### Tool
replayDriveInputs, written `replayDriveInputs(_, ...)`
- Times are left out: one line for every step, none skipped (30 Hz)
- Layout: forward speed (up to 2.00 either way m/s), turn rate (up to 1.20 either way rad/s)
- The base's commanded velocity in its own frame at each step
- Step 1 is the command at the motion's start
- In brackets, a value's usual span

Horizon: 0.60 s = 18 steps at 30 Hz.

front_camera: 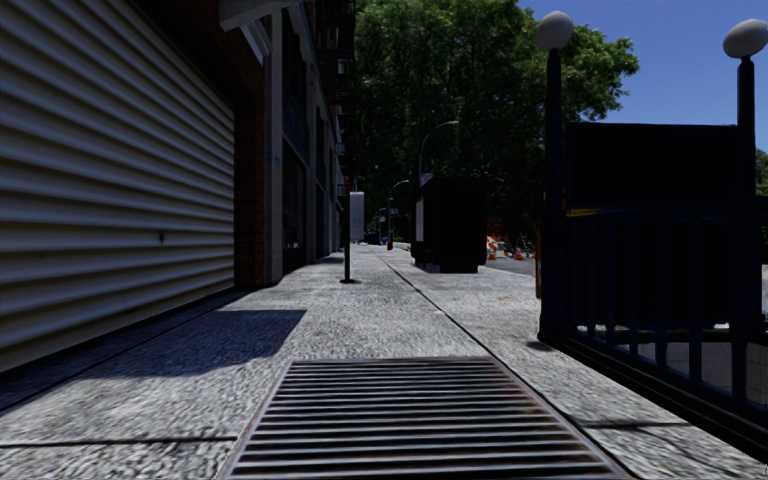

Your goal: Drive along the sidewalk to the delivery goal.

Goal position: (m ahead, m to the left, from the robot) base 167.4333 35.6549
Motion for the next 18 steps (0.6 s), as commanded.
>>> replayDriveInputs(2.00,0.00)
replayDriveInputs(2.00,0.00)
replayDriveInputs(2.00,0.00)
replayDriveInputs(2.00,0.00)
replayDriveInputs(2.00,0.00)
replayDriveInputs(2.00,0.00)
replayDriveInputs(2.00,0.00)
replayDriveInputs(2.00,0.00)
replayDriveInputs(2.00,0.00)
replayDriveInputs(2.00,0.00)
replayDriveInputs(2.00,0.00)
replayDriveInputs(2.00,0.00)
replayDriveInputs(2.00,0.00)
replayDriveInputs(2.00,0.00)
replayDriveInputs(2.00,0.00)
replayDriveInputs(2.00,0.00)
replayDriveInputs(2.00,0.00)
replayDriveInputs(2.00,0.00)
